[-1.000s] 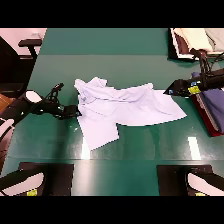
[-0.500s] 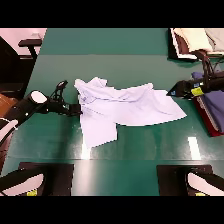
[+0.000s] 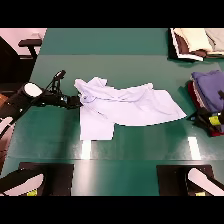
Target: Fold the shirts.
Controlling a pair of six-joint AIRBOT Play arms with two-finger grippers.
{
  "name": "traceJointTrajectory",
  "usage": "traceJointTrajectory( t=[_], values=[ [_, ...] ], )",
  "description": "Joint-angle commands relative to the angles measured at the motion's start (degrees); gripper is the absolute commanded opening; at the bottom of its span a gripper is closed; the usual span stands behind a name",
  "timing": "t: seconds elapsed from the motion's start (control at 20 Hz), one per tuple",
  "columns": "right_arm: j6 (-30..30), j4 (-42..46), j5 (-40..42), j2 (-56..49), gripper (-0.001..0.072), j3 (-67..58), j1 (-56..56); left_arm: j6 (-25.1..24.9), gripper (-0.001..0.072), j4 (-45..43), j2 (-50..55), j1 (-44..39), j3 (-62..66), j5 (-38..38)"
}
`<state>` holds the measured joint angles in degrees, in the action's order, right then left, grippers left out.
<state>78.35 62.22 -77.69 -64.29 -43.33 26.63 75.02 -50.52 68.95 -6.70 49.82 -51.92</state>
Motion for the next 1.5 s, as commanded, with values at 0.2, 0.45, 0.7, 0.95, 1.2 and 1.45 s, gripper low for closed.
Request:
traceJointTrajectory(
  t=[0.2,0.45,0.7,0.95,1.2,1.45],
  values=[
    [-6.03,-14.6,13.29,-8.66,0.0361,5.81,3.96,0.07,0.0026,0.2,-0.13,-0.04,0.28,-0.44],
    [-6.03,-16.65,22.4,-12.41,0.0294,4.07,-3.45,0.2,0.0026,0.22,-0.13,-0.04,0.28,-0.39],
    [-6.03,-13.94,22.01,-13.81,0.0019,-3.39,-10.43,1.51,0.0026,0.31,-0.24,-0.04,0.31,-1.36],
    [-6.03,-7.54,18.34,-3.65,0.0018,-11.65,-12.98,3.15,0.0024,-0.5,-8.24,-0.02,5.05,-2.75],
    [-6.03,-6.64,15.72,9.22,0.0018,-30.23,-12.87,8.48,0.0025,-6.25,-22.18,-0.04,25.64,-3.82],
    [-5.9,-6.58,15.43,17.11,0.0018,-48.78,-12.85,14.51,0.0024,-13.22,-24.92,-0.04,53.99,-6.69]
  ],
)
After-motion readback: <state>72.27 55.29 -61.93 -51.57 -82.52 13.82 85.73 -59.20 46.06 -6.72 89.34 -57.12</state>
